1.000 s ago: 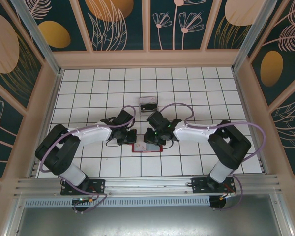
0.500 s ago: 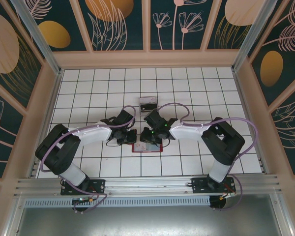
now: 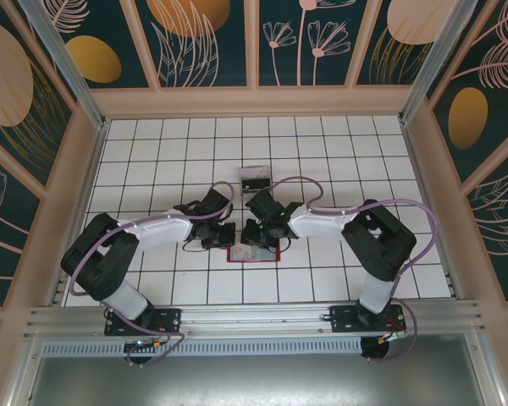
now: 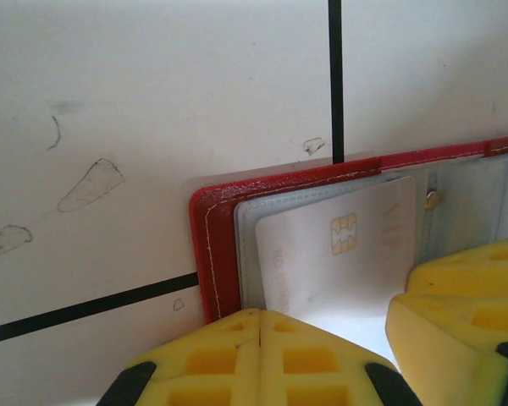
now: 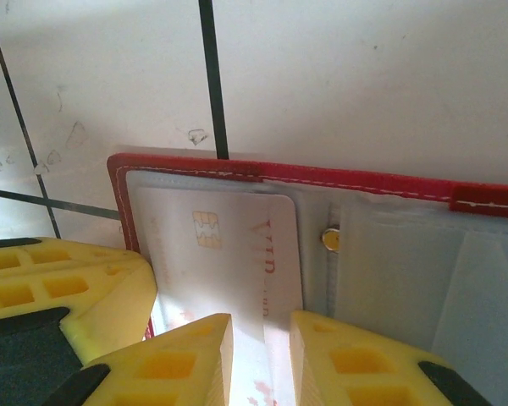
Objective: Take the credit cards out of the card holder
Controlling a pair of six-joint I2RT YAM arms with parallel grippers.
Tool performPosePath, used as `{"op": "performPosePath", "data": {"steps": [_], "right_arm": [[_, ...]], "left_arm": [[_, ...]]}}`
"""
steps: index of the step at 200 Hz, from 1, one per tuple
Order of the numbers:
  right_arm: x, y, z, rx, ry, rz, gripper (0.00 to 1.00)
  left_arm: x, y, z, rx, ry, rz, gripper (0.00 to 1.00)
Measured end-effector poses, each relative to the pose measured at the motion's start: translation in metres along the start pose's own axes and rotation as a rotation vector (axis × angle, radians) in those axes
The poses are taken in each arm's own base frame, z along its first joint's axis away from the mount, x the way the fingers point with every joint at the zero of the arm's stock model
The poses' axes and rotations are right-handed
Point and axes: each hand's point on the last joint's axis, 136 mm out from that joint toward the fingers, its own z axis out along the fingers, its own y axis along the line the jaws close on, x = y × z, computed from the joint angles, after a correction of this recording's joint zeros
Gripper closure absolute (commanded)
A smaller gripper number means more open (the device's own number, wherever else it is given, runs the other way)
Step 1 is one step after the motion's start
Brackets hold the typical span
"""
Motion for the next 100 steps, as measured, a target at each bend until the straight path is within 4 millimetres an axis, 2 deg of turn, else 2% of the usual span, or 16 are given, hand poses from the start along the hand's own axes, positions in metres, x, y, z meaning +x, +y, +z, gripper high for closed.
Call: {"op": "performPosePath", "data": {"steps": [100], "right_arm": [[0.0011,-0.0068,-0.0026,0.06,-0.008,-0.018,0.75]], "left_arm": [[-0.0001,0.0002,0.0,-0.002,-0.001,0.001,0.97]]}}
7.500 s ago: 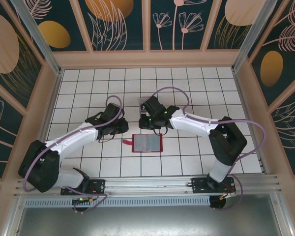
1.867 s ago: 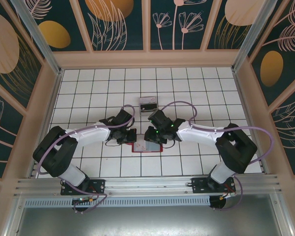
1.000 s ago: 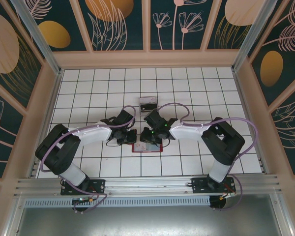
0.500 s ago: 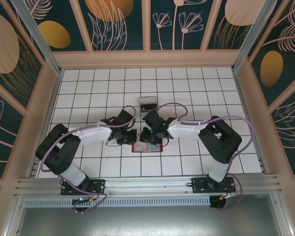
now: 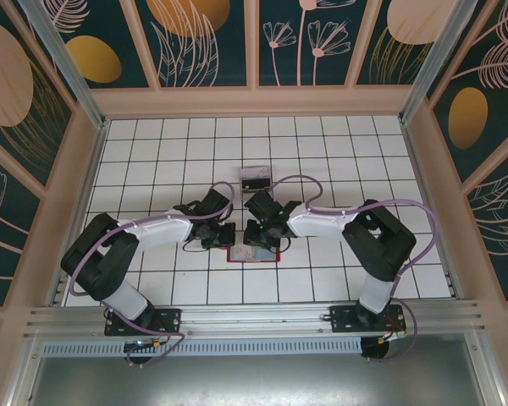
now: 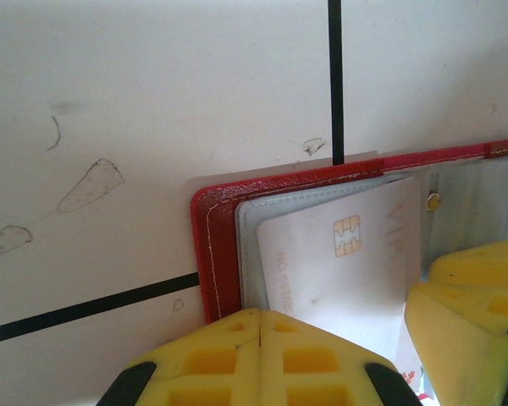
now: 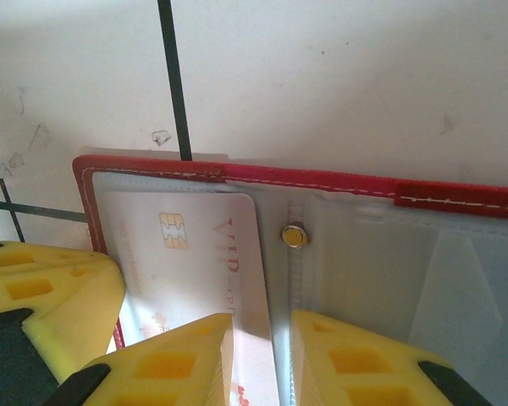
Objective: Take the credit cards out of the card holder
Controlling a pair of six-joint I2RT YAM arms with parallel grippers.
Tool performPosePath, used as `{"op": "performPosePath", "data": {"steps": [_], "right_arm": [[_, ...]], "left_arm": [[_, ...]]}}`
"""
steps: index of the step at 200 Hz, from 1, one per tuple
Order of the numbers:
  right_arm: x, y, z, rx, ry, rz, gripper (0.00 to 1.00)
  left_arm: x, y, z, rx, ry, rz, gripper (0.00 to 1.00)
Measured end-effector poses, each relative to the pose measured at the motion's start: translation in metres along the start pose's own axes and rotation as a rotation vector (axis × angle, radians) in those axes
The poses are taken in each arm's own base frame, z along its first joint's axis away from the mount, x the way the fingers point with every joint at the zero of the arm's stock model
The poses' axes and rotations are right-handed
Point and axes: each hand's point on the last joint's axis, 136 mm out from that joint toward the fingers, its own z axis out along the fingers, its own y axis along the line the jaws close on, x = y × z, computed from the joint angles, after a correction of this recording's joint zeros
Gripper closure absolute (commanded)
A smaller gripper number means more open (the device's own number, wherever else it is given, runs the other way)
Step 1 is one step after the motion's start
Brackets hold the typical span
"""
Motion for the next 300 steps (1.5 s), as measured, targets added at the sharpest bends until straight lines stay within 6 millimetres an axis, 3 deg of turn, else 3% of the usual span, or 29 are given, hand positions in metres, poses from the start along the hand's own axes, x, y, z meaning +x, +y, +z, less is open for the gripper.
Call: {"op": "performPosePath", "data": {"steps": [84,129,300], "right_arm": [[-0.017,0.021,-0.002,-0.056,-0.06,-0.042,0.75],[-0.015,0.014,0.01,-0.034,-0.044,-0.044,0.76],[-0.011,0.0,0.004,0.08,-0.058,-0.049,0.76]], "left_arm": [[0.0,0.0,0.0,0.0,0.0,0.0,0.97],[0.0,0.0,0.0,-0.002,0.001,0.007,0.97],[-0.001,0.0,0.0,-0.006,0.001,0.014,0.97]]}}
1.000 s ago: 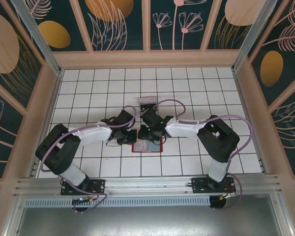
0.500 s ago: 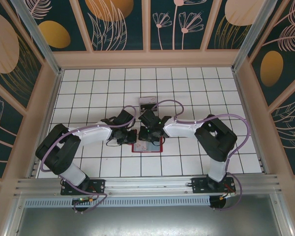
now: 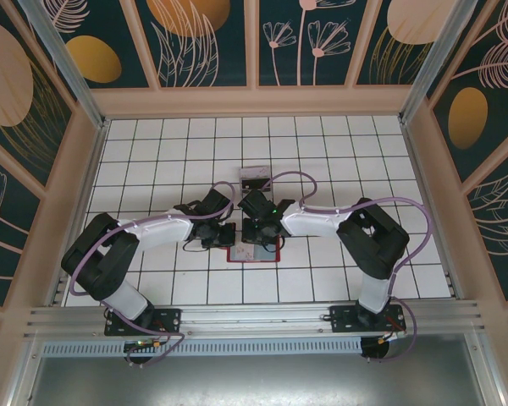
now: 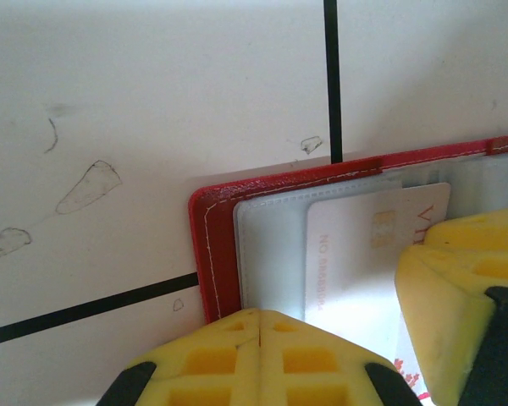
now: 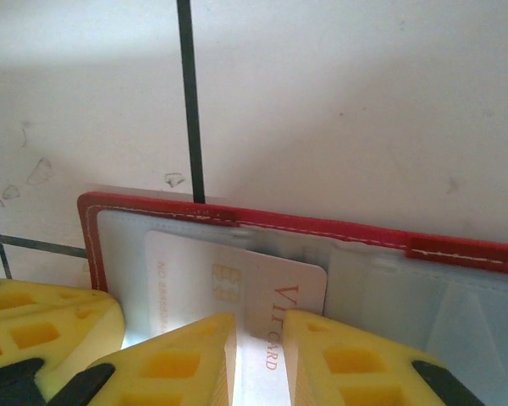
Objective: Take the credit cards out of the card holder
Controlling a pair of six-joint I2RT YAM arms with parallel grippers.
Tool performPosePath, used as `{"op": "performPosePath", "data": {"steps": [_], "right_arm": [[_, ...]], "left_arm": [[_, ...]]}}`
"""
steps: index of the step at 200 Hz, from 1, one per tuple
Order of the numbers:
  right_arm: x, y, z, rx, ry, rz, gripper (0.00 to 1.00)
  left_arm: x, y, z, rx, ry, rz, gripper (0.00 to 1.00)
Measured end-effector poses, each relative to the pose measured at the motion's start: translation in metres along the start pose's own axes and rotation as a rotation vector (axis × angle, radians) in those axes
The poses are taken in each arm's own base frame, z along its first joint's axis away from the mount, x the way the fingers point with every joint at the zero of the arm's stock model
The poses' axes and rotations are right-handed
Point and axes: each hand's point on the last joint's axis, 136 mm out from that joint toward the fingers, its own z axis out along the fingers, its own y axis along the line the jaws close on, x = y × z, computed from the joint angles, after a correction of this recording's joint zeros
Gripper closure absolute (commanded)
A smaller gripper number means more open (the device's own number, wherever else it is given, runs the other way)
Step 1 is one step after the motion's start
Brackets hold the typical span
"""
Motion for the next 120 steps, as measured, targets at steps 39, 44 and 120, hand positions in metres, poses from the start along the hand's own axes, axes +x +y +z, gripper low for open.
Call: {"op": "performPosePath", "data": {"steps": [39,44,120], "right_arm": [[-0.002,0.001,-0.003,0.001,-0.005,-0.002,0.75],[-0.002,0.002,-0.004,-0.001,-0.007,-0.004,0.75],[-0.002,0.008,-0.015,-0.033,-0.008,-0.013,0.75]], "left_arm": [[0.0,0.0,0.0,0.0,0.0,0.0,0.97],[0.0,0.0,0.0,0.0,0.0,0.0,0.97],[0.0,0.0,0.0,0.0,0.0,0.0,0.97]]}}
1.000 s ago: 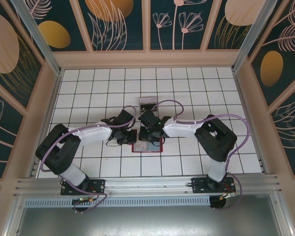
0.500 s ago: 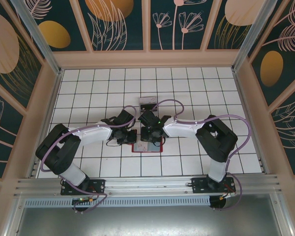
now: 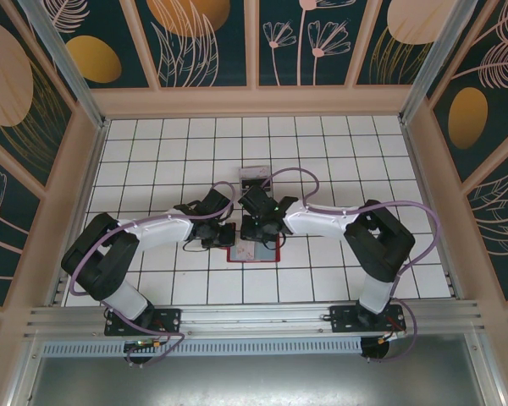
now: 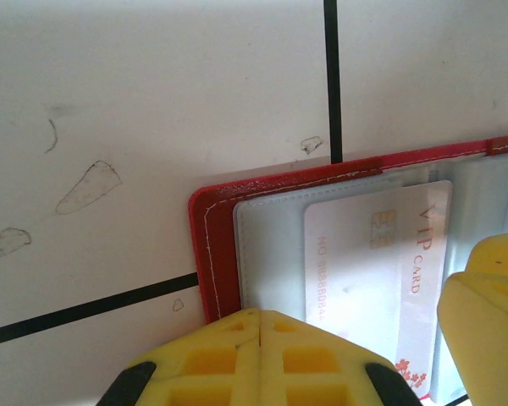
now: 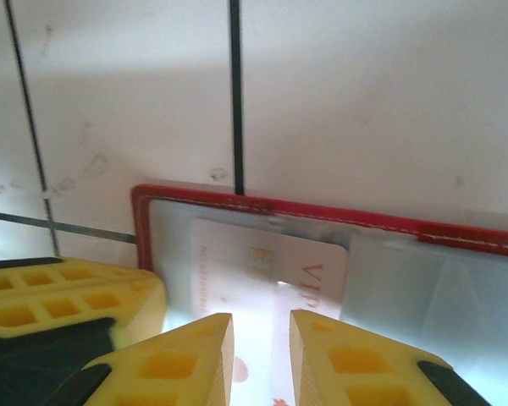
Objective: Take the credit cards out of the card holder
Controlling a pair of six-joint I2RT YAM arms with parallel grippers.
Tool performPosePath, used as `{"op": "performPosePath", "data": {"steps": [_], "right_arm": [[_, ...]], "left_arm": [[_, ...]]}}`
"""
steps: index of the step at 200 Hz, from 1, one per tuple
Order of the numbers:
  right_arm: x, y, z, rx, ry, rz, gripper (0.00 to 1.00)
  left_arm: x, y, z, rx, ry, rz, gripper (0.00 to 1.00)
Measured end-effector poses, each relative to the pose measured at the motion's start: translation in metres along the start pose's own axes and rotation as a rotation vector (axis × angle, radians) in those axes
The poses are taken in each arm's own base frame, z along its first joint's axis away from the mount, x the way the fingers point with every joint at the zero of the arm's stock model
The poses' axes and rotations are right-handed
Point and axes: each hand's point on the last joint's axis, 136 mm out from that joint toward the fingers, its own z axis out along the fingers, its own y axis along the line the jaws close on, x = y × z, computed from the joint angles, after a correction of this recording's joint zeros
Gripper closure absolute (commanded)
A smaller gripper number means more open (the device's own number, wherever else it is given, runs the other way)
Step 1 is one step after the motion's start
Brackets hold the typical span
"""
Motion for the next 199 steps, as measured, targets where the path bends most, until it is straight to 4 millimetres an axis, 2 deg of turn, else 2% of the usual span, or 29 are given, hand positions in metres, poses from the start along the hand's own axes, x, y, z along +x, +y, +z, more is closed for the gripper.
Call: {"op": "performPosePath", "data": {"steps": [42,199], "right_arm": [[0.012,-0.009,0.005,0.007,0.042,0.005,0.75],[0.017,-0.014,0.009,0.005,0.052,0.008,0.75]], "left_arm": [[0.0,0.0,0.0,0.0,0.0,0.0,0.97],[0.0,0.0,0.0,-0.006,-0.001,0.003,0.97]]}}
